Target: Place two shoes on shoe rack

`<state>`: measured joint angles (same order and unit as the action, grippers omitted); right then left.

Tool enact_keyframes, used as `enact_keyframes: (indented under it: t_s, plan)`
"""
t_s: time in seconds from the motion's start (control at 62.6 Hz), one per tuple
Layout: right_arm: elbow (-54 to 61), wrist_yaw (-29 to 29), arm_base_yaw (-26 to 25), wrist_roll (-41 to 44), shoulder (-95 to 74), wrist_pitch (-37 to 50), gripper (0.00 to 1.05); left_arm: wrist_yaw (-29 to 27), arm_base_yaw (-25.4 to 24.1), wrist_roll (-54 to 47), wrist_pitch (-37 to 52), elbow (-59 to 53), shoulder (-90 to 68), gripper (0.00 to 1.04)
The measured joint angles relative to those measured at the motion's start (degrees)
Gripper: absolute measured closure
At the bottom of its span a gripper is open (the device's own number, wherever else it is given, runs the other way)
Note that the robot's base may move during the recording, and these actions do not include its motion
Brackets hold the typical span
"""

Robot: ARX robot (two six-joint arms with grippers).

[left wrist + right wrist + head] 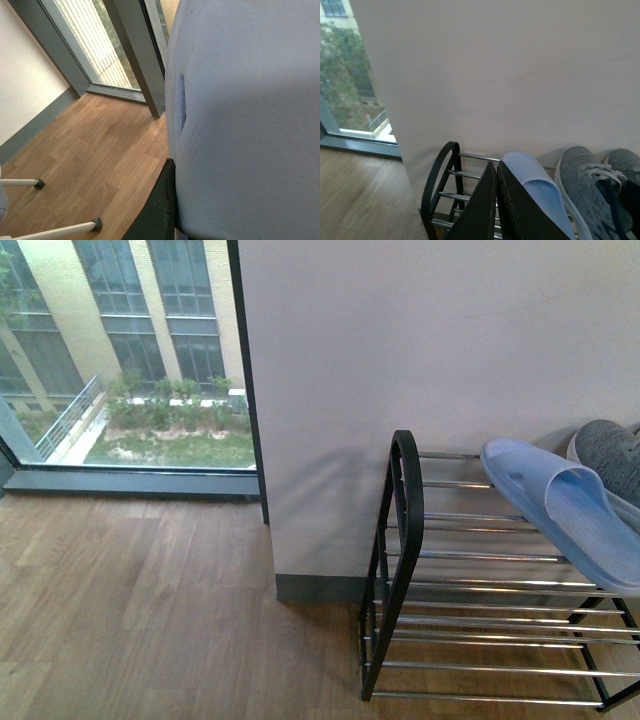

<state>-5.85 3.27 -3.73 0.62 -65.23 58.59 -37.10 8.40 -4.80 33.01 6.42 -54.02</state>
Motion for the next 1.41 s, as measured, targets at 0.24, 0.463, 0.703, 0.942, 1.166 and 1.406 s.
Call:
enact_keyframes:
  t_s: [0.24, 0.463, 0.703, 0.942, 1.166, 1.406]
  plan:
    - [3.0, -3.1, 3.4, 0.0, 10.5, -7.5, 1.03, 0.0, 0.0, 0.0, 0.0, 0.0, 0.0, 1.03]
    - [4.7, -3.2, 3.5, 0.0, 20.9, -16.2, 1.03, 0.0, 0.0, 0.0, 0.0, 0.0, 0.0, 1.03]
    - [4.7, -3.2, 3.5, 0.0, 30.5, -24.6, 1.03, 0.0, 0.0, 0.0, 0.0, 0.0, 0.0, 1.03]
    - [4.8, -3.3, 3.5, 0.0, 38.6, -32.2, 1.03, 0.0, 0.0, 0.0, 0.0, 0.0, 0.0, 1.03]
    - [4.8, -3.3, 3.5, 0.0, 45.1, -38.3, 1.03, 0.0, 0.0, 0.0, 0.0, 0.0, 0.0, 1.03]
    - [4.8, -3.3, 3.5, 0.0, 49.9, -43.1, 1.03, 0.0, 0.0, 0.0, 0.0, 0.0, 0.0, 1.03]
